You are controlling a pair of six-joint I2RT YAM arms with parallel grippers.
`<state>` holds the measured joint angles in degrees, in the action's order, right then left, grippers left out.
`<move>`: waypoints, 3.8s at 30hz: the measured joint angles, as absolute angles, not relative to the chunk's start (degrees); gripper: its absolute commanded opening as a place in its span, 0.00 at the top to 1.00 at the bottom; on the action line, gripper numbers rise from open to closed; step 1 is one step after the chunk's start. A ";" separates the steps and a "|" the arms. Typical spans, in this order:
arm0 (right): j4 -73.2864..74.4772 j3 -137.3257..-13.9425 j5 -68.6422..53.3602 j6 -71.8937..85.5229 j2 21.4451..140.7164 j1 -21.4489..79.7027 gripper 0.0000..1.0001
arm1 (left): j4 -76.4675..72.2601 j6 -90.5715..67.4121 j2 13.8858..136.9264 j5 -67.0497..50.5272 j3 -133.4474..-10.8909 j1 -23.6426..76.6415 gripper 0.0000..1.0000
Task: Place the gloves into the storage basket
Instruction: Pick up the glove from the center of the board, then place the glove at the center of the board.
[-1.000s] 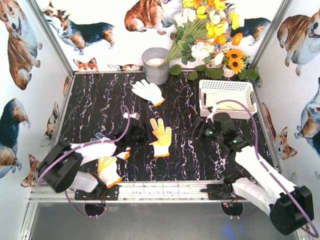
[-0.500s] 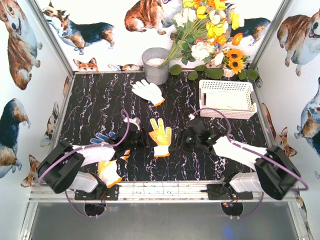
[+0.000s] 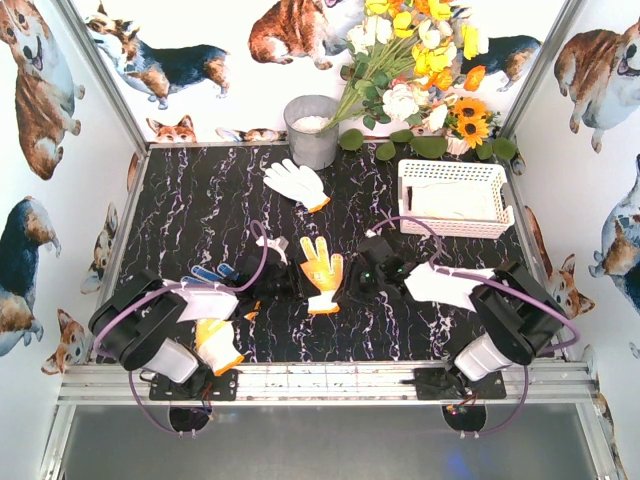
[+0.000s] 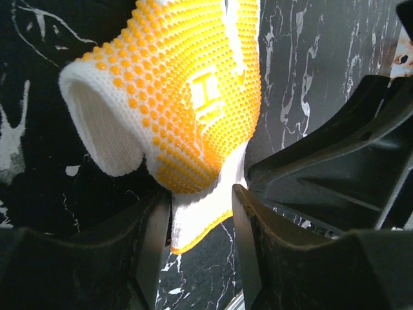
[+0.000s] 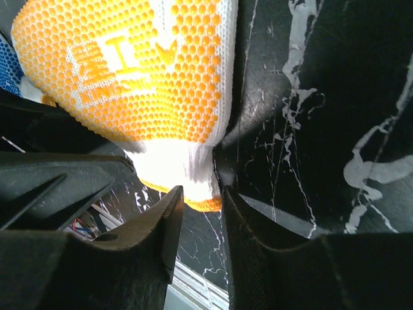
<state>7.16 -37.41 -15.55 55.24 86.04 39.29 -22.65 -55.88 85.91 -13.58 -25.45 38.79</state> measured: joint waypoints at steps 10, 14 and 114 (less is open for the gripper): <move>3.62 -38.89 -18.13 55.53 91.15 40.16 1.00 | -25.02 -56.69 87.92 -14.33 -25.19 39.46 0.85; 3.33 -38.87 -18.98 55.92 90.76 40.18 1.00 | -22.63 -56.90 86.43 -14.94 -24.67 39.75 0.92; 12.73 -36.99 -10.28 49.21 84.23 36.25 0.94 | -15.42 -49.32 86.78 -1.87 -31.20 47.03 0.69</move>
